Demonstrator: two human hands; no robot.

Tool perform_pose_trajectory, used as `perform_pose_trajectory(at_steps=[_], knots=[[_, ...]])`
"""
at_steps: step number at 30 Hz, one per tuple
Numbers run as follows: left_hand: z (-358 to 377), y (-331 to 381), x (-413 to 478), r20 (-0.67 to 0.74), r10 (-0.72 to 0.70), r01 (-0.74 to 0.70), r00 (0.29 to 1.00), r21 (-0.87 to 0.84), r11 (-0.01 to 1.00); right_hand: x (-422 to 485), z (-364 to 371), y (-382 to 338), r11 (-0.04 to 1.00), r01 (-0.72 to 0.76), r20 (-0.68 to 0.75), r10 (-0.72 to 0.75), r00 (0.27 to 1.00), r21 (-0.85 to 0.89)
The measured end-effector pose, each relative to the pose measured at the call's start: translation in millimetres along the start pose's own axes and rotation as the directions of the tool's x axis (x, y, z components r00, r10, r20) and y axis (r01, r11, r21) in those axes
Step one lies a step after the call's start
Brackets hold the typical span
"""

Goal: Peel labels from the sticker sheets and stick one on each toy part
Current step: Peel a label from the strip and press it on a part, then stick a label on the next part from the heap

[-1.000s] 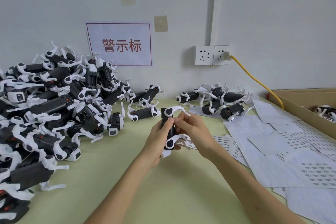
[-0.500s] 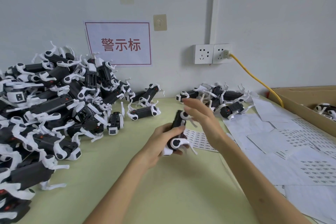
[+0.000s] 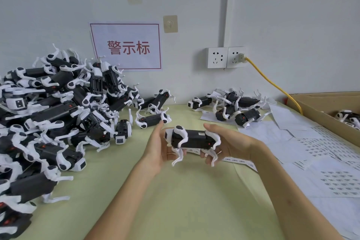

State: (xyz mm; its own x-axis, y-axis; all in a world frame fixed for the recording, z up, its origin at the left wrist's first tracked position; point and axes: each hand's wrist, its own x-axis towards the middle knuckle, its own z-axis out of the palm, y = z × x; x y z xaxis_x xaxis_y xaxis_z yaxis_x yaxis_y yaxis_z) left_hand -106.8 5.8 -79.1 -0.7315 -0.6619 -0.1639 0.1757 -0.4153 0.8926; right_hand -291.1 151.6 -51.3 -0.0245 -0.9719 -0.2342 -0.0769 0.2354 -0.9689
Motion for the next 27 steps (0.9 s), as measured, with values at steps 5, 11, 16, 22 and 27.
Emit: perform_pose_trajectory(at_steps=[5, 11, 16, 22, 27], knots=[[-7.7, -3.0, 7.3, -0.315, 0.115, -0.113, 0.942, 0.026, 0.993, -11.8, -29.4, 9.1, 0.944, 0.061, -0.256, 0.026, 0.966, 0.324], [-17.9, 3.0, 11.0, -0.555, 0.209, -0.323, 0.805, -0.114, 0.940, -36.2, -70.5, 18.6, -0.192, 0.729, -0.750, -0.266, 0.606, 0.657], [-26.8, 5.8, 9.6, -0.666, 0.422, -0.518, 0.616, 0.061, 0.853, -24.3, -65.8, 25.7, 0.091, 0.810, -0.814, 0.009, 0.581, 0.580], [-53.9, 17.2, 19.6, -0.415, 0.448, -0.399, 0.792, 0.205, 0.894, -6.1, -48.2, 15.3, 0.367, 0.725, -0.799, 0.102, 0.592, 0.583], [-61.7, 4.4, 25.0, -0.270, 0.495, -0.219, 0.826, 0.656, 0.723, -3.0, -46.2, 13.0, 0.441, 0.698, -0.809, 0.125, 0.575, 0.564]])
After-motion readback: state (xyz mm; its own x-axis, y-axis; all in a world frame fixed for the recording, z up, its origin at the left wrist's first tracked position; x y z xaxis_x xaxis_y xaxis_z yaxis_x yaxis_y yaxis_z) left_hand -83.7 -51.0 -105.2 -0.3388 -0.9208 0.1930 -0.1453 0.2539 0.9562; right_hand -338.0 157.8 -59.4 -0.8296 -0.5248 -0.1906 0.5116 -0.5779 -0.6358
